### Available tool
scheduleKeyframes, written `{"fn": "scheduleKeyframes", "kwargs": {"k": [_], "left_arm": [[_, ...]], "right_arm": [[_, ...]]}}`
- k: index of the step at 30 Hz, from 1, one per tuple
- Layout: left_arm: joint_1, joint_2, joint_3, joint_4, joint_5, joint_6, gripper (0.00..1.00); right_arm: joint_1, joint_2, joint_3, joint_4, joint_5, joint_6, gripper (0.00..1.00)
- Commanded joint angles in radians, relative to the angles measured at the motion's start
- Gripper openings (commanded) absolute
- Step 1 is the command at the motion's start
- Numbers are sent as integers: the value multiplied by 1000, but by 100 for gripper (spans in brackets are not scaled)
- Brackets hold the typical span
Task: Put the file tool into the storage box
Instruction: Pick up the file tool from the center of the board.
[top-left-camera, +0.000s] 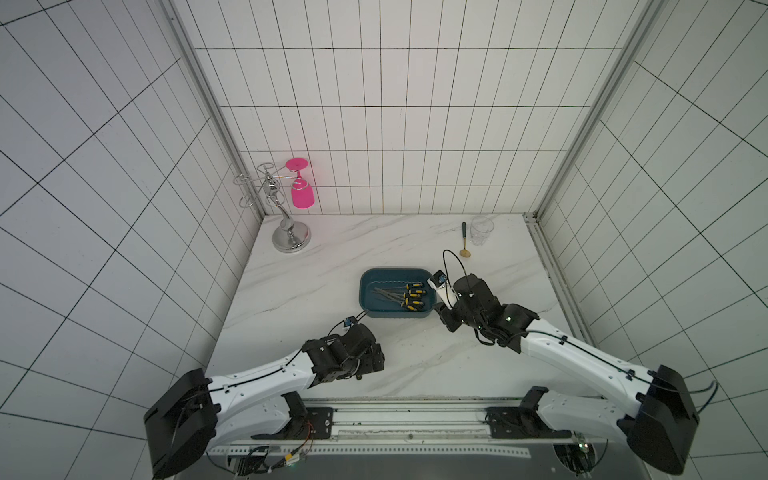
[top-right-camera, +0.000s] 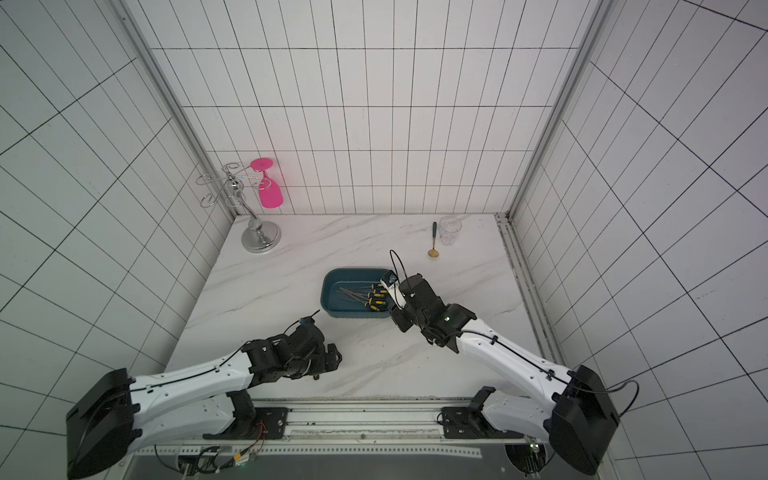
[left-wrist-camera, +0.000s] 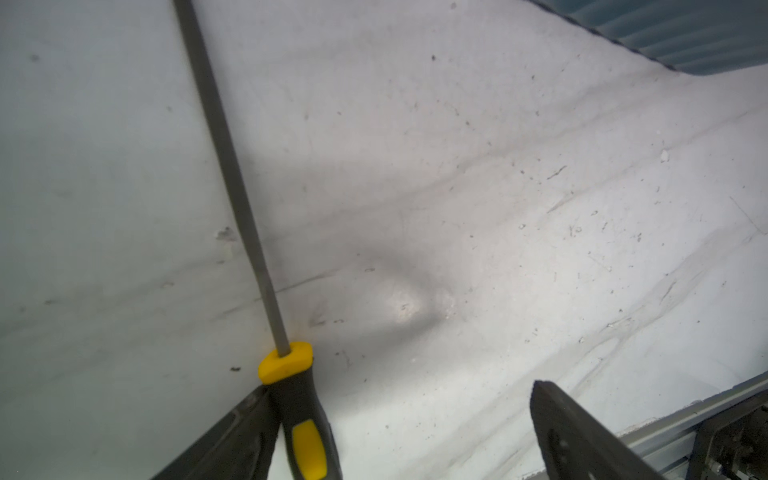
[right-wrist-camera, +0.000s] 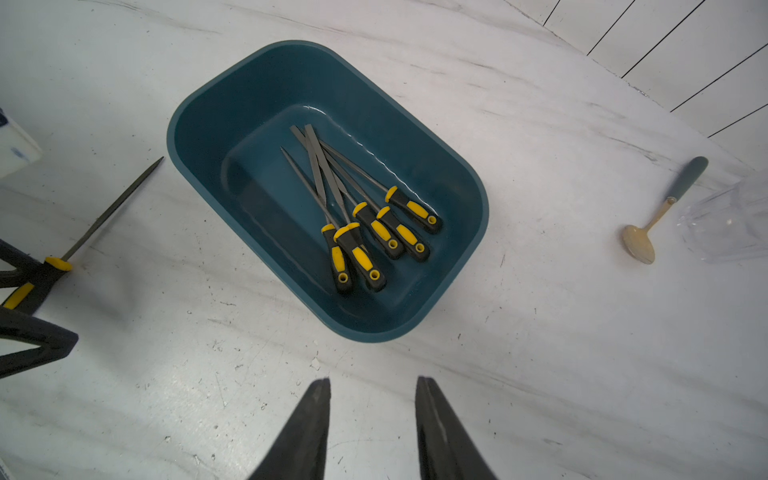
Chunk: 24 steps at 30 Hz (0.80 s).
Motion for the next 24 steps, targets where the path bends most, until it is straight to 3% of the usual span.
{"fn": "scheduleKeyframes", "kwargs": {"k": [1,8,12,20,24], "left_arm": [[-14,81,30,74,-4,-11,98],[-60,294,196,123,-6,38,98],[-64,333,237,116,-20,44,98],[-43,114,187,-80,-243,50,98],[75,-55,102,-96,-262,86,98]], "right_arm": [[7,-20,-32,13,27,16,38],[8,-44,-39,12,48,29,38],[9,-58,-42,1,50,36,39],[7,-49,-38,4,-52,67,39],[23,11,-12,4,-153,103,40]]}}
